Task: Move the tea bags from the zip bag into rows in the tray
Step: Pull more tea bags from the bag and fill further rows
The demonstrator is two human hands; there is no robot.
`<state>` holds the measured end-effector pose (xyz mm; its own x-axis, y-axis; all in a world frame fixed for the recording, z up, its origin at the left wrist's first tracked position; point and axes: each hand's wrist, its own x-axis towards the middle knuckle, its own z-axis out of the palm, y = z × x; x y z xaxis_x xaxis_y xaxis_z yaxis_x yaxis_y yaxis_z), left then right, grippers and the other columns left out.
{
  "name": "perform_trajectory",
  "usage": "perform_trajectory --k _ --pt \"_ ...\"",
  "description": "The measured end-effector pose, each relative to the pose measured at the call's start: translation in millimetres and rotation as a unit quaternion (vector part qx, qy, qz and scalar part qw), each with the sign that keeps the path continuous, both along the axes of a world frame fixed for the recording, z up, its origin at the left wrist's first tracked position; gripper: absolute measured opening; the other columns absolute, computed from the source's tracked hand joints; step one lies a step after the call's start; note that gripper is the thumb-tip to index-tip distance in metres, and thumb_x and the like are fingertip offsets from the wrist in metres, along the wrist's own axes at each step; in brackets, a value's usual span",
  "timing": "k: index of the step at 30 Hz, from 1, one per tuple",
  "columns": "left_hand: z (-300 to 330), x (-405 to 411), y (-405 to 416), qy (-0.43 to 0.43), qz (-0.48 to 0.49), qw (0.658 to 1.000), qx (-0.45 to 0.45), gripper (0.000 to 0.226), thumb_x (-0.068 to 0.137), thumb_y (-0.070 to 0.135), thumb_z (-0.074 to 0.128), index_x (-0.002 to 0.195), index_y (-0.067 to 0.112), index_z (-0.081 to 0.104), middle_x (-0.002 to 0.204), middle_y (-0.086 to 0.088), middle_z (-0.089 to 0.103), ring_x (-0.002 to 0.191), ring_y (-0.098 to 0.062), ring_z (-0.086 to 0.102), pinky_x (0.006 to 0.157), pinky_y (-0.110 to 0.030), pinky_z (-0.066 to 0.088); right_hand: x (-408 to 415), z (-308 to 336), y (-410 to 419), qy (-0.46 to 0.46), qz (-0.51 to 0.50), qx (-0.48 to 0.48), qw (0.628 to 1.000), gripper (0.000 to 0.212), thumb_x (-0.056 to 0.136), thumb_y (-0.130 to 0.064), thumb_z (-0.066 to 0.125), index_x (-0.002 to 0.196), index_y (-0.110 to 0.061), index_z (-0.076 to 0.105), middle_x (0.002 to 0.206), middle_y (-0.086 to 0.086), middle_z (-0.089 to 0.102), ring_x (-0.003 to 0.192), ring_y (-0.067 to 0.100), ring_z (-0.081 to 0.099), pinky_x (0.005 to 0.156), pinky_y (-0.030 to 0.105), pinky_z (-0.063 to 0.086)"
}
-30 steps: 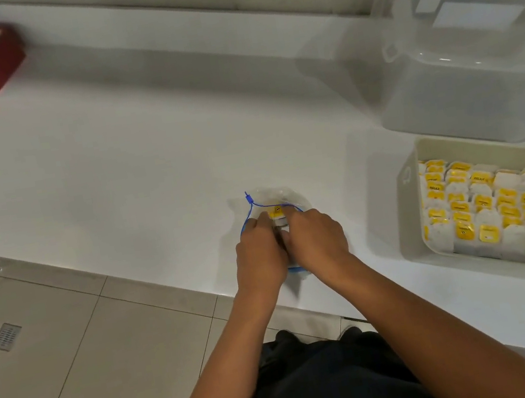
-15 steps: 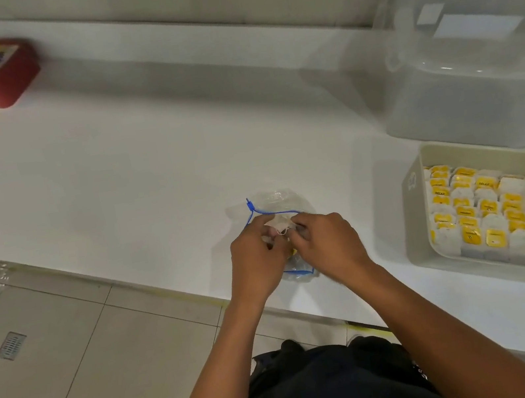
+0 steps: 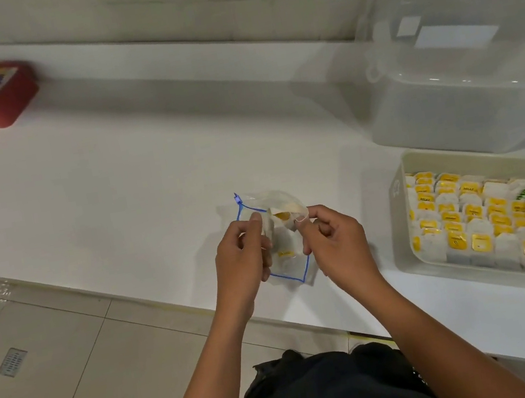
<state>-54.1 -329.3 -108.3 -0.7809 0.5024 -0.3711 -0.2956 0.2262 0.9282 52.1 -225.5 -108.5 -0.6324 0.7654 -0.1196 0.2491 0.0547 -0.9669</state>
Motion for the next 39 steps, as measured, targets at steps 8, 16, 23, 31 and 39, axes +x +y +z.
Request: perform_trajectory --k 8,16,23,31,39 --pt "31 18 16 -0.011 -0.046 0.997 0.065 0.015 0.099 0.02 0.062 0.106 0.012 0.072 0.095 -0.01 0.076 0.086 -0.024 0.073 0.071 -0.037 0.058 17 -4 10 -0.048 0.025 0.352 0.934 0.031 0.094 -0.027 0.063 0.125 -0.029 0.068 0.106 -0.009 0.054 0.078 0.005 0.054 0.059 0.026 0.05" --pt "43 31 24 0.023 -0.051 0.997 0.043 0.015 0.096 0.013 0.062 0.095 0.021 0.075 0.089 -0.01 0.074 0.084 -0.02 0.071 0.075 -0.032 0.058 33 11 24 0.021 0.017 0.338 0.941 0.029 0.094 -0.029 0.054 0.111 -0.023 0.076 0.097 -0.004 0.048 0.088 0.016 0.052 0.064 0.034 0.05" --pt "46 44 35 0.069 -0.065 0.995 0.026 0.008 0.096 0.012 0.062 0.098 0.015 0.069 0.088 -0.003 0.076 0.086 -0.023 0.071 0.074 -0.028 0.058 41 13 42 0.019 0.053 0.264 0.963 0.021 0.092 -0.029 0.069 0.113 -0.025 0.068 0.117 -0.012 0.053 0.107 0.008 0.055 0.08 0.019 0.046" --pt "55 59 57 0.183 -0.082 0.98 0.015 0.045 0.095 0.006 0.06 0.127 0.037 0.058 0.076 -0.012 0.068 0.067 -0.026 0.066 0.063 -0.02 0.056 61 20 61 0.02 0.079 0.257 0.963 0.032 0.094 -0.027 0.067 0.126 -0.027 0.066 0.113 -0.012 0.056 0.106 0.008 0.054 0.086 0.019 0.045" --pt "58 82 96 0.188 -0.113 0.975 0.013 0.022 0.093 0.004 0.063 0.093 0.021 0.075 0.075 -0.007 0.068 0.067 -0.022 0.07 0.06 -0.021 0.056 93 25 92 0.019 0.026 0.214 0.976 0.028 0.089 -0.022 0.073 0.115 -0.03 0.069 0.092 -0.016 0.054 0.092 0.008 0.056 0.077 0.015 0.041"
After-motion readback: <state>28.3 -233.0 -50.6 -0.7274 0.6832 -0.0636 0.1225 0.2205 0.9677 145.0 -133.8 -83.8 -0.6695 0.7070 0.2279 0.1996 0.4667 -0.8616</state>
